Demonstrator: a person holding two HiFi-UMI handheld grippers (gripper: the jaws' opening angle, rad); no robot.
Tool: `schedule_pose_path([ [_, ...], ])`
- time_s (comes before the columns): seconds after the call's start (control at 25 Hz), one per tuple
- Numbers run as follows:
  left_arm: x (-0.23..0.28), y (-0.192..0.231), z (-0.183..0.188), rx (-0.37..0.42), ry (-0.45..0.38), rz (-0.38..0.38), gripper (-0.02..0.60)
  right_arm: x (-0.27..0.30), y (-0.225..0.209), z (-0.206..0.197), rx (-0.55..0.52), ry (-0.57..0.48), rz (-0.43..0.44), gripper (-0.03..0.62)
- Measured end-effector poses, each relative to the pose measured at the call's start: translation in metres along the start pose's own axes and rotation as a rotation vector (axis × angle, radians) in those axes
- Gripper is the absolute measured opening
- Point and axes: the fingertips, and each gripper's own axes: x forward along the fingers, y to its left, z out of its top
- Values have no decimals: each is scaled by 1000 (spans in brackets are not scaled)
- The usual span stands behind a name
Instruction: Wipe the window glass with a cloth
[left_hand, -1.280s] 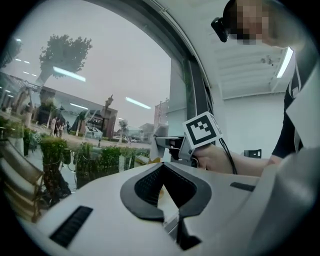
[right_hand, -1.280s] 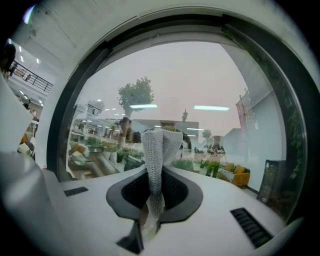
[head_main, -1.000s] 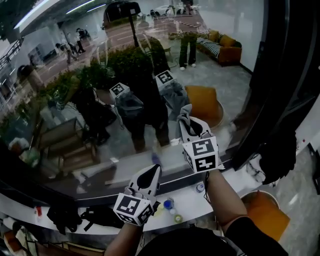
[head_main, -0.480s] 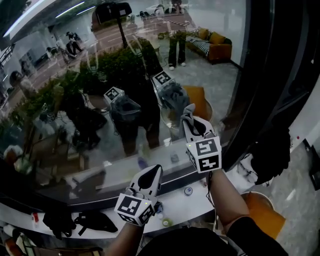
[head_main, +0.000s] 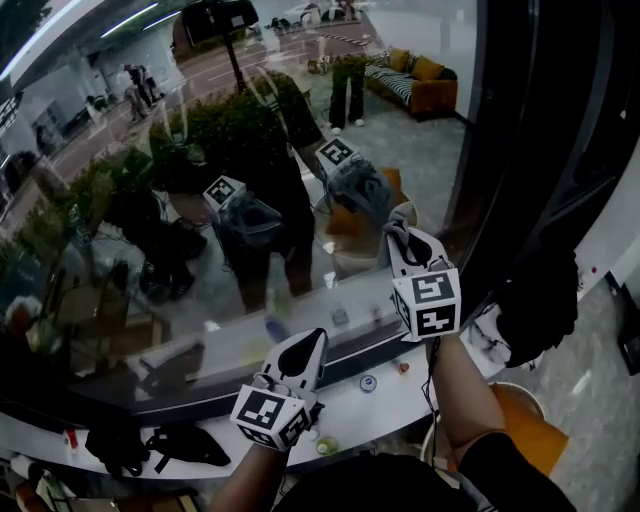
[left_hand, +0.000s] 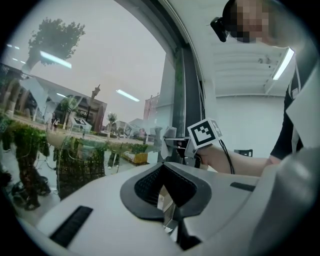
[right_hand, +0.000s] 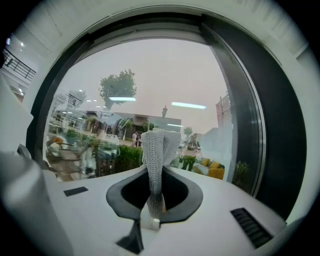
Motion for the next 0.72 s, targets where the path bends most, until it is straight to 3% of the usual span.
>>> schedule_pose_path([
  [0.12,4,-6,4,-27,16,1,6,-1,-11,-5,-8,8,-22,52],
  [0.72,9,4,-4,-4,11,-18,6,0,-45,-14,-12,29,-102,52],
])
